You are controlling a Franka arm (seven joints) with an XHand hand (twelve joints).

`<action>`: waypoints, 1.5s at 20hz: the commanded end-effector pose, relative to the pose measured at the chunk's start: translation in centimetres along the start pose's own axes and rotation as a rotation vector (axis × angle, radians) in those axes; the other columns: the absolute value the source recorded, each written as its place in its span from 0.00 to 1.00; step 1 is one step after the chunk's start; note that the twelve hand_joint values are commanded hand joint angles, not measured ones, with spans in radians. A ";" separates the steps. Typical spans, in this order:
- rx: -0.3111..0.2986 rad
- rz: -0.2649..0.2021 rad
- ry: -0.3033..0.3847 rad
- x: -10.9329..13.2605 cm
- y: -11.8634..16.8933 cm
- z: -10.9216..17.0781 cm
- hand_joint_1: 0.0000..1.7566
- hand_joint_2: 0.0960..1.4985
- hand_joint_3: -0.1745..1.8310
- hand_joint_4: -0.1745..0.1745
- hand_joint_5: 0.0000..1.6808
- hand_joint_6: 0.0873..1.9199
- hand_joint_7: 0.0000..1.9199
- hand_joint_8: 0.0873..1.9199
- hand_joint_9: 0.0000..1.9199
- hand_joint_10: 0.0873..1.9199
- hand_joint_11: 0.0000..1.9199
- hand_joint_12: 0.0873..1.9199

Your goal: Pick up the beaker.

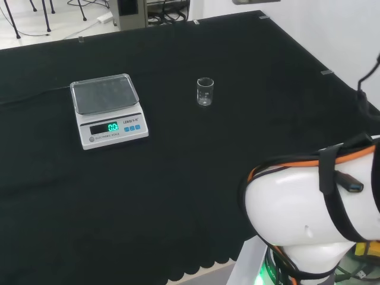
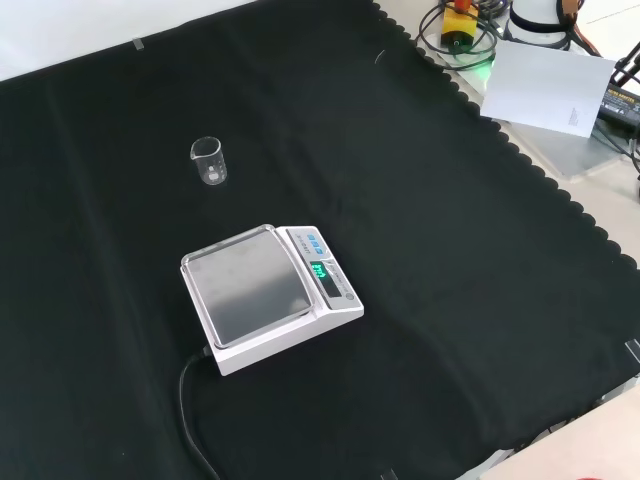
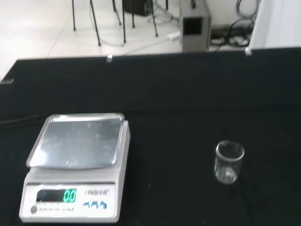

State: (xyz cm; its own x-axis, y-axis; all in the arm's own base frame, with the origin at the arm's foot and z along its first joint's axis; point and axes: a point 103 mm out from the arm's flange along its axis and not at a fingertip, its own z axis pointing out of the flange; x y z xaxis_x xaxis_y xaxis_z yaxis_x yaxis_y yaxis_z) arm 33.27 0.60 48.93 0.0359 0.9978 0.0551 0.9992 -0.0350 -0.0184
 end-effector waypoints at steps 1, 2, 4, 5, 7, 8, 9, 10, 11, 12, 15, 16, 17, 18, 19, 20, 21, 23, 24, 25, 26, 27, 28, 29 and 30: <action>0.025 -0.037 0.065 0.0 3.9 5.1 0.34 0.77 0.00 0.31 0.20 0.23 0.19 0.35 0.30 0.37 0.14 0.72; 0.026 -0.033 0.068 -0.2 4.3 5.9 0.35 0.76 0.00 0.31 0.20 0.23 0.19 0.35 0.30 0.37 0.14 0.72; 0.051 -0.024 0.074 -0.4 5.2 7.4 0.35 0.75 0.00 0.32 0.19 0.22 0.18 0.36 0.28 0.38 0.13 0.72; 0.066 -0.021 0.077 -0.5 5.6 8.1 0.35 0.74 0.00 0.32 0.19 0.22 0.17 0.36 0.28 0.38 0.13 0.72; 0.090 -0.018 0.081 -0.6 6.3 9.4 0.36 0.74 0.00 0.33 0.18 0.22 0.17 0.36 0.27 0.38 0.13 0.73; 0.103 -0.016 0.082 -0.6 6.8 10.0 0.36 0.73 0.00 0.33 0.18 0.22 0.17 0.36 0.27 0.39 0.12 0.73; 0.114 -0.015 0.080 -0.6 7.2 10.7 0.36 0.73 0.00 0.33 0.18 0.22 0.17 0.36 0.27 0.39 0.12 0.73; 0.126 -0.013 0.078 -0.7 7.7 11.3 0.36 0.73 0.00 0.32 0.18 0.22 0.17 0.36 0.27 0.39 0.12 0.73; 0.137 -0.010 0.077 -0.9 8.3 11.8 0.36 0.73 0.00 0.32 0.18 0.22 0.17 0.36 0.27 0.39 0.12 0.73; 0.145 -0.006 0.076 -1.1 8.8 12.3 0.37 0.73 0.00 0.32 0.18 0.22 0.17 0.36 0.27 0.39 0.12 0.73; 0.156 0.017 0.073 -1.8 10.6 13.3 0.37 0.73 0.00 0.32 0.19 0.22 0.18 0.36 0.27 0.39 0.12 0.73; 0.157 0.025 0.075 -2.2 11.2 13.5 0.37 0.73 0.00 0.31 0.19 0.23 0.18 0.36 0.27 0.39 0.12 0.73; 0.155 0.034 0.075 -2.4 11.7 13.7 0.37 0.73 0.00 0.31 0.19 0.23 0.18 0.37 0.27 0.39 0.13 0.73; 0.150 0.045 0.072 -2.7 12.2 14.0 0.37 0.73 0.00 0.31 0.19 0.23 0.18 0.37 0.27 0.39 0.13 0.73; 0.147 0.055 0.067 -3.1 12.7 14.2 0.37 0.73 0.00 0.31 0.19 0.23 0.18 0.37 0.27 0.40 0.13 0.73; 0.149 0.065 0.062 -3.3 13.2 14.5 0.38 0.73 0.00 0.30 0.19 0.23 0.18 0.37 0.27 0.40 0.13 0.73; 0.155 0.074 0.058 -3.7 13.7 14.8 0.38 0.73 0.00 0.30 0.19 0.23 0.18 0.37 0.27 0.40 0.13 0.73; 0.176 0.089 0.054 -4.2 14.4 15.5 0.38 0.73 0.00 0.30 0.19 0.23 0.18 0.37 0.27 0.40 0.13 0.73; 0.191 0.096 0.053 -4.4 14.6 15.8 0.38 0.73 0.00 0.30 0.19 0.23 0.18 0.37 0.27 0.40 0.13 0.73; 0.218 0.103 0.053 -4.7 14.9 16.1 0.39 0.73 0.00 0.30 0.19 0.23 0.17 0.36 0.27 0.39 0.13 0.73; 0.249 0.108 0.051 -4.8 15.1 16.4 0.39 0.72 0.00 0.31 0.17 0.22 0.15 0.36 0.24 0.40 0.12 0.73; 0.286 0.113 0.041 -5.1 15.4 16.7 0.39 0.70 0.00 0.33 0.14 0.20 0.11 0.36 0.19 0.41 0.10 0.74; 0.315 0.116 0.035 -5.3 15.6 17.0 0.39 0.67 0.00 0.37 0.09 0.16 0.06 0.33 0.13 0.43 0.07 0.75; 0.340 0.118 0.033 -5.4 16.0 17.4 0.38 0.64 0.01 0.41 0.05 0.08 0.03 0.22 0.07 0.41 0.04 0.75; 0.360 0.123 0.029 -5.6 16.3 17.8 0.38 0.61 0.01 0.44 0.03 0.02 0.02 0.12 0.04 0.37 0.02 0.75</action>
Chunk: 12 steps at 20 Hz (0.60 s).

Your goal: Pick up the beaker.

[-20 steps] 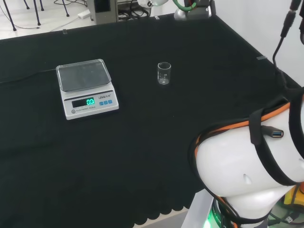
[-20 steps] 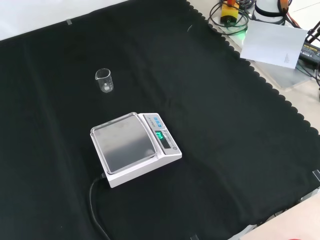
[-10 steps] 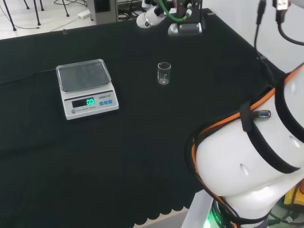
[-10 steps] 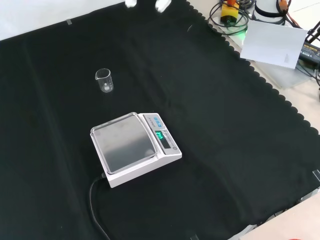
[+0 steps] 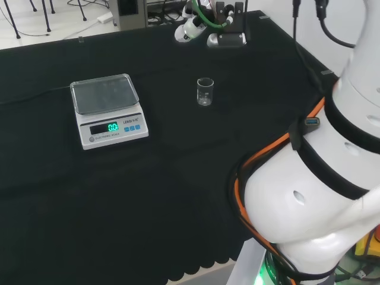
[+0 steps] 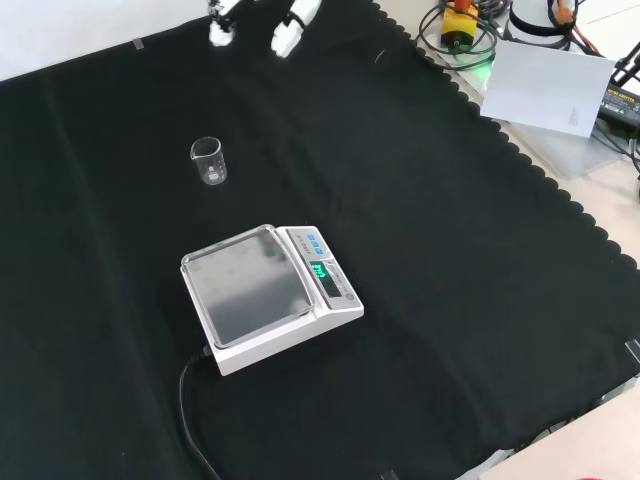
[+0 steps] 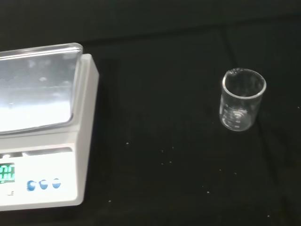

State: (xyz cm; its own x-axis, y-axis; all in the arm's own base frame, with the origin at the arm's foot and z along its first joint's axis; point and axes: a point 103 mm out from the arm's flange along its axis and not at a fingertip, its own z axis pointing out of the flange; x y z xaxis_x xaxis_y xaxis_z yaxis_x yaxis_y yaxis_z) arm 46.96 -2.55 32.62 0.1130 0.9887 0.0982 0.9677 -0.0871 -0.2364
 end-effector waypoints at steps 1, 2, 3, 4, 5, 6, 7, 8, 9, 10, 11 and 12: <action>0.154 0.063 -0.030 -2.1 3.1 1.5 0.38 0.59 0.01 0.45 0.01 0.00 0.01 0.05 0.02 0.34 0.01 0.74; 0.172 0.072 -0.031 -2.3 3.6 1.8 0.38 0.58 0.01 0.46 0.01 0.00 0.00 0.01 0.01 0.31 0.00 0.74; 0.187 0.078 -0.021 -2.6 4.1 2.2 0.38 0.57 0.01 0.47 0.00 0.00 0.00 0.00 0.00 0.30 0.00 0.74; 0.200 0.084 -0.012 -2.8 4.5 2.5 0.38 0.57 0.01 0.47 0.00 0.00 0.00 0.00 0.00 0.29 0.00 0.74; 0.208 0.088 -0.007 -3.0 4.9 2.8 0.38 0.57 0.01 0.47 0.00 0.00 0.00 0.00 0.00 0.29 0.00 0.73; 0.215 0.093 -0.012 -3.1 5.2 3.0 0.38 0.58 0.01 0.47 0.02 0.00 0.01 0.00 0.00 0.30 0.00 0.74; 0.224 0.097 -0.017 -3.2 5.5 3.3 0.38 0.59 0.02 0.47 0.03 0.00 0.01 0.00 0.00 0.31 0.00 0.74; 0.242 0.098 -0.017 -3.3 5.8 3.7 0.38 0.59 0.02 0.47 0.04 0.00 0.02 0.00 0.00 0.32 0.00 0.74; 0.263 0.100 -0.013 -3.4 6.1 4.1 0.39 0.60 0.02 0.47 0.04 0.00 0.02 0.00 0.00 0.33 0.00 0.74; 0.279 0.102 -0.008 -3.5 6.4 4.5 0.39 0.60 0.02 0.47 0.05 0.00 0.02 0.00 0.00 0.33 0.00 0.74; 0.292 0.106 -0.008 -3.7 6.7 5.0 0.39 0.60 0.02 0.47 0.04 0.00 0.02 0.00 0.00 0.33 0.00 0.74; 0.301 0.110 -0.011 -3.8 7.0 5.4 0.39 0.60 0.02 0.48 0.04 0.00 0.02 0.00 0.00 0.33 0.00 0.74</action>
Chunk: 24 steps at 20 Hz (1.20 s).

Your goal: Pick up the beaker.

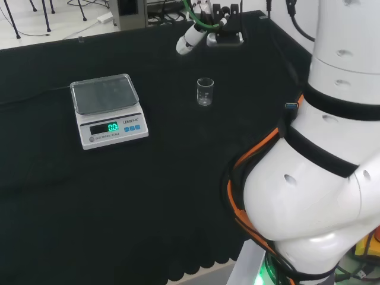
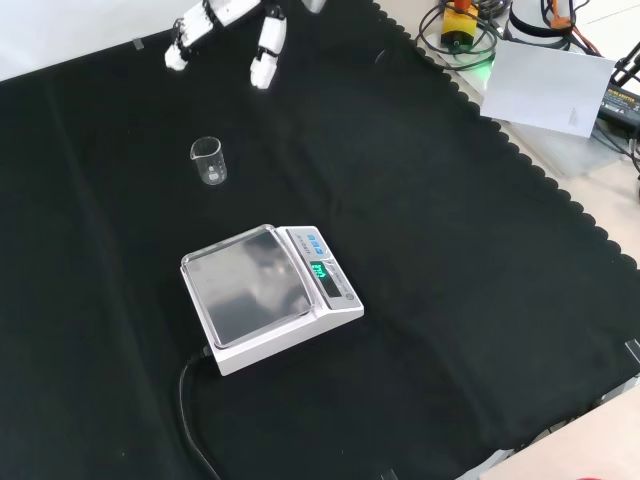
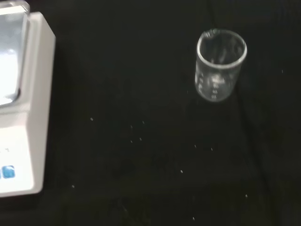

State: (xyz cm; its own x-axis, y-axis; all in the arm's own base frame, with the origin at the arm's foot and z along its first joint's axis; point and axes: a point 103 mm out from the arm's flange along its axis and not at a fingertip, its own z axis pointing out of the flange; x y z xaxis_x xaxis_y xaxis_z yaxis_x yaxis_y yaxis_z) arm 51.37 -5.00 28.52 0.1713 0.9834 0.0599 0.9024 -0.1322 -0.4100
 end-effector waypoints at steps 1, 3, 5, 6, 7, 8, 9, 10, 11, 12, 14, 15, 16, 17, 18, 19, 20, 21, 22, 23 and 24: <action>0.131 0.045 -0.001 -1.4 2.5 2.8 0.40 0.60 0.01 0.48 0.05 0.00 0.02 0.00 0.00 0.33 0.00 0.74; 0.141 0.052 -0.008 -1.7 3.2 3.6 0.41 0.60 0.01 0.47 0.06 0.00 0.02 0.03 0.00 0.36 0.00 0.75; 0.147 0.057 -0.004 -1.9 3.8 4.2 0.42 0.61 0.00 0.46 0.09 0.00 0.01 0.11 0.00 0.40 0.00 0.76; 0.148 0.057 -0.002 -1.9 4.0 4.4 0.43 0.61 0.00 0.46 0.10 0.00 0.00 0.14 0.00 0.42 0.00 0.76; 0.150 0.055 -0.003 -2.0 4.2 4.7 0.43 0.61 0.00 0.46 0.11 0.00 0.00 0.16 0.00 0.43 0.00 0.76; 0.152 0.052 -0.004 -1.9 4.4 4.9 0.43 0.61 0.00 0.46 0.11 0.00 0.00 0.18 0.00 0.44 0.00 0.77; 0.153 0.049 -0.005 -1.9 4.5 5.2 0.43 0.61 0.00 0.46 0.11 0.00 0.00 0.19 0.00 0.44 0.00 0.77; 0.155 0.046 -0.009 -1.8 4.7 5.4 0.43 0.61 0.00 0.46 0.11 0.00 0.00 0.20 0.00 0.45 0.00 0.77; 0.156 0.044 -0.015 -1.7 4.9 5.7 0.43 0.61 0.00 0.46 0.11 0.00 0.00 0.21 0.00 0.45 0.00 0.77; 0.159 0.042 -0.019 -1.6 5.1 6.0 0.43 0.61 0.00 0.46 0.11 0.00 0.00 0.21 0.00 0.45 0.00 0.77; 0.166 0.040 -0.025 -1.5 5.6 6.5 0.43 0.61 0.00 0.46 0.11 0.00 0.00 0.21 0.00 0.45 0.00 0.77; 0.168 0.040 -0.026 -1.6 5.9 6.7 0.44 0.61 0.00 0.47 0.11 0.00 0.00 0.21 0.00 0.45 0.00 0.77; 0.172 0.040 -0.027 -1.6 6.2 6.9 0.44 0.61 0.00 0.47 0.10 0.00 0.00 0.21 0.00 0.45 0.00 0.77; 0.177 0.041 -0.033 -1.7 6.4 7.0 0.44 0.60 0.00 0.47 0.10 0.00 0.00 0.21 0.00 0.45 0.00 0.77; 0.183 0.044 -0.040 -1.6 6.7 7.1 0.44 0.60 0.00 0.47 0.10 0.00 0.00 0.21 0.00 0.45 0.00 0.77; 0.190 0.049 -0.047 -1.6 7.0 7.2 0.44 0.60 0.00 0.47 0.10 0.00 0.00 0.21 0.00 0.45 0.00 0.77; 0.200 0.052 -0.053 -1.7 7.3 7.3 0.44 0.60 0.00 0.47 0.10 0.00 0.00 0.20 0.00 0.45 0.00 0.77; 0.207 0.053 -0.059 -1.7 7.6 7.4 0.44 0.60 0.00 0.47 0.10 0.00 0.00 0.20 0.00 0.45 0.00 0.77; 0.217 0.052 -0.062 -1.8 7.9 7.5 0.44 0.60 0.00 0.47 0.10 0.00 0.00 0.20 0.00 0.45 0.00 0.77; 0.234 0.050 -0.064 -1.9 8.2 7.7 0.44 0.60 0.00 0.47 0.09 0.00 0.00 0.19 0.00 0.44 0.00 0.77; 0.263 0.053 -0.069 -2.0 8.6 7.8 0.44 0.60 0.00 0.48 0.09 0.00 0.00 0.19 0.00 0.44 0.00 0.77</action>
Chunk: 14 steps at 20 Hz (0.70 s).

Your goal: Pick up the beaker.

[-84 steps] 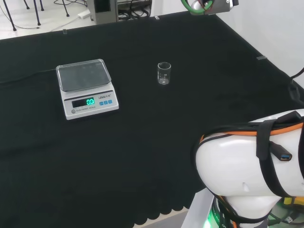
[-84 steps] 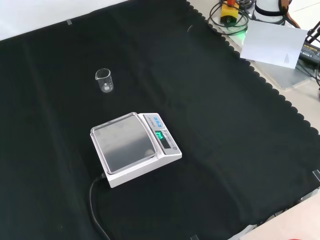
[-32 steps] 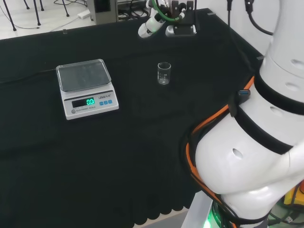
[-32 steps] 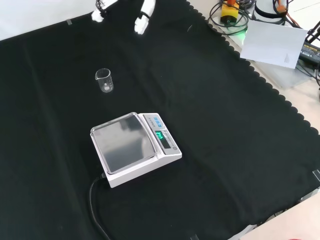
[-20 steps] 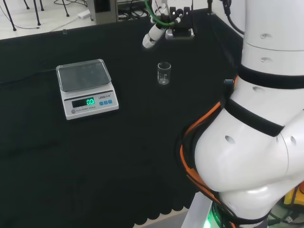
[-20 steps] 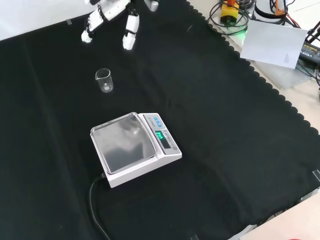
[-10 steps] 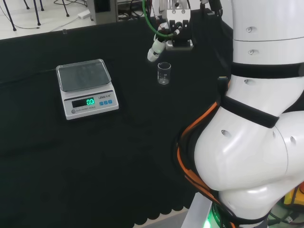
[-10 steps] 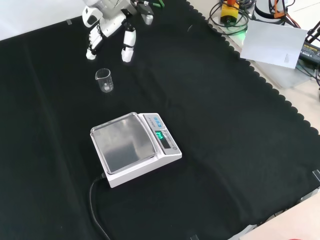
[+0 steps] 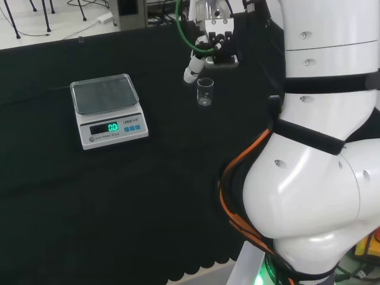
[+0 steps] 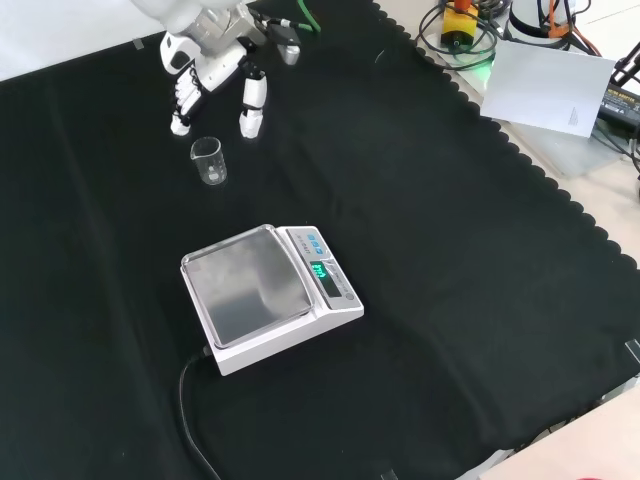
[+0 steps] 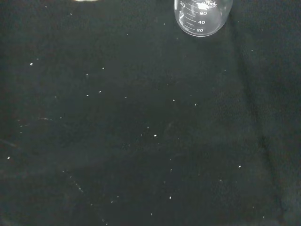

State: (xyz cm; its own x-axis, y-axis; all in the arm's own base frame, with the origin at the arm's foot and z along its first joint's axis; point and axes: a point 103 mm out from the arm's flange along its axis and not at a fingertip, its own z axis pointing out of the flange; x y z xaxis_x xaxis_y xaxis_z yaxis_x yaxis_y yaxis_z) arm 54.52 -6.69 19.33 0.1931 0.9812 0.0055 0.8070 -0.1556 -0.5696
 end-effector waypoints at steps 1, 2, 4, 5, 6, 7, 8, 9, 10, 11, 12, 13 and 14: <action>0.113 0.009 -0.042 -0.2 2.2 0.7 0.43 0.60 0.00 0.48 0.09 0.00 0.00 0.17 0.00 0.43 0.00 0.77; 0.153 0.010 -0.059 -0.1 2.4 0.9 0.43 0.59 0.00 0.49 0.07 0.00 0.00 0.12 0.00 0.40 0.00 0.76; 0.212 0.015 -0.087 -0.1 2.8 1.3 0.42 0.56 0.00 0.53 0.03 0.00 0.00 0.02 0.00 0.29 0.00 0.74; 0.234 0.019 -0.097 -0.1 3.0 1.5 0.42 0.55 0.01 0.55 0.01 0.00 0.00 0.00 0.00 0.21 0.00 0.72; 0.248 0.023 -0.106 -0.2 3.1 1.7 0.42 0.53 0.01 0.57 0.01 0.00 0.00 0.00 0.00 0.15 0.00 0.71; 0.253 0.027 -0.118 -0.3 3.2 1.8 0.42 0.51 0.01 0.59 0.00 0.00 0.00 0.00 0.00 0.10 0.00 0.70; 0.254 0.031 -0.121 -0.4 3.2 1.9 0.42 0.50 0.01 0.60 0.00 0.00 0.00 0.00 0.00 0.08 0.00 0.69; 0.258 0.031 -0.121 -0.5 3.2 2.0 0.42 0.50 0.01 0.60 0.00 0.00 0.00 0.00 0.00 0.07 0.00 0.69; 0.255 0.032 -0.123 -0.6 3.2 2.2 0.42 0.49 0.02 0.59 0.00 0.00 0.00 0.00 0.00 0.07 0.00 0.69; 0.251 0.035 -0.124 -0.7 3.2 2.3 0.42 0.49 0.02 0.59 0.00 0.00 0.00 0.00 0.00 0.09 0.00 0.69; 0.247 0.036 -0.120 -0.8 3.2 2.4 0.42 0.49 0.02 0.58 0.00 0.00 0.00 0.00 0.00 0.10 0.00 0.70; 0.242 0.037 -0.116 -1.0 3.3 2.5 0.43 0.49 0.03 0.57 0.00 0.00 0.00 0.00 0.00 0.12 0.00 0.71; 0.239 0.040 -0.117 -1.1 3.3 2.6 0.43 0.49 0.03 0.57 0.00 0.00 0.00 0.00 0.00 0.14 0.00 0.71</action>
State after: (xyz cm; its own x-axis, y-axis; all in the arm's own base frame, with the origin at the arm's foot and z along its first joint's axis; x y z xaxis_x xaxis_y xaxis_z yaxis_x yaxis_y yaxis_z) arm 57.25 -7.33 15.99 0.1537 0.9859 -0.0662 0.6947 -0.1555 -0.7023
